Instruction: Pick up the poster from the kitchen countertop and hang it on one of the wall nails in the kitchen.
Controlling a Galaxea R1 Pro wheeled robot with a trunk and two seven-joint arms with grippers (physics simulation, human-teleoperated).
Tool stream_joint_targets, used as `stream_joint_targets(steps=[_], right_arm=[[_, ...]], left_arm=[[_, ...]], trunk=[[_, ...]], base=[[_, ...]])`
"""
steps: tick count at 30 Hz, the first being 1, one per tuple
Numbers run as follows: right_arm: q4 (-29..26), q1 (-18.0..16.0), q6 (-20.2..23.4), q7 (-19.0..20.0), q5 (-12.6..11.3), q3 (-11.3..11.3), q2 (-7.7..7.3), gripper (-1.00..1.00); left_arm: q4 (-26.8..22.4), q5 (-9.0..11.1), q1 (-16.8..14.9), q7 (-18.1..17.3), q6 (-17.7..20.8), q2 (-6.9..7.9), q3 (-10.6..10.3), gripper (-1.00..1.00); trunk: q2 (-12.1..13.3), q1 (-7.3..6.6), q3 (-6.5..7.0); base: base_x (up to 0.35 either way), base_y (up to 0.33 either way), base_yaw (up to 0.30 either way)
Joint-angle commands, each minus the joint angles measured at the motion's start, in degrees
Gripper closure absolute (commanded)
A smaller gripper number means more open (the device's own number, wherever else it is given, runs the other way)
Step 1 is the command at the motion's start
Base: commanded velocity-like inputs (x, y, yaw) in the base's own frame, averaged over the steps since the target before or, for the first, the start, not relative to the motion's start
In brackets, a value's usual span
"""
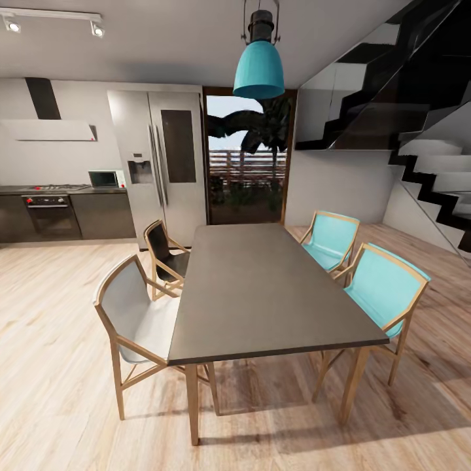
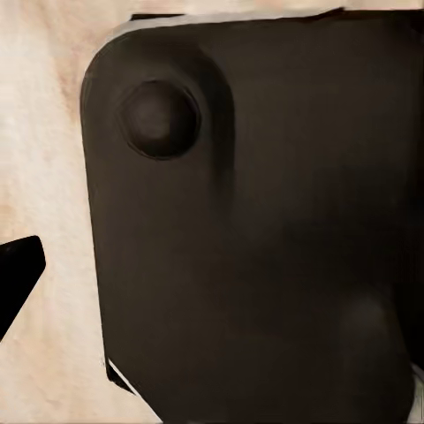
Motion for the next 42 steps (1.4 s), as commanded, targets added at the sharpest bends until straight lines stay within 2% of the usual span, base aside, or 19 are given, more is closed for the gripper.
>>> stream_joint_targets(steps=[1, 6, 11, 21, 42], right_arm=[[-21.42, -2.13, -0.52, -0.01, 0.05, 0.02, -0.18, -1.0], [-23.96, -2.0, -3.25, -0.04, 0.07, 0.1, -0.62, -1.0], [-23.26, -1.63, -4.25, -0.16, 0.01, 0.17, -0.72, -1.0], [-22.44, -1.54, -4.5, -0.2, 0.0, 0.15, -0.74, -1.0], [-22.36, -1.57, -4.55, -0.45, 0.0, 0.14, -0.65, -1.0]], left_arm=[[-33.38, -0.03, 0.03, 0.03, -0.03, 0.25, 0.08, -1.0], [-35.69, 0.23, 0.11, 0.19, -0.04, 2.06, 0.5, -1.0], [-36.13, 0.32, 0.13, 0.33, -0.02, 2.52, 1.77, -1.0], [-36.21, 0.33, 0.14, 0.35, -0.01, 2.6, 2.13, -1.0], [-36.21, 0.33, 0.14, 0.35, 0.0, 2.61, 2.23, -1.0]], trunk=[[-0.02, 0.0, -0.03], [-0.02, 0.0, -0.03], [-0.02, 0.0, -0.03], [-0.02, 0.0, -0.03], [-0.02, 0.0, -0.03]], base=[[0.0, 0.0, 0.0], [0.0, 0.0, 0.0], [0.0, 0.0, 0.0], [0.0, 0.0, 0.031], [0.0, 0.0, 0.274]])
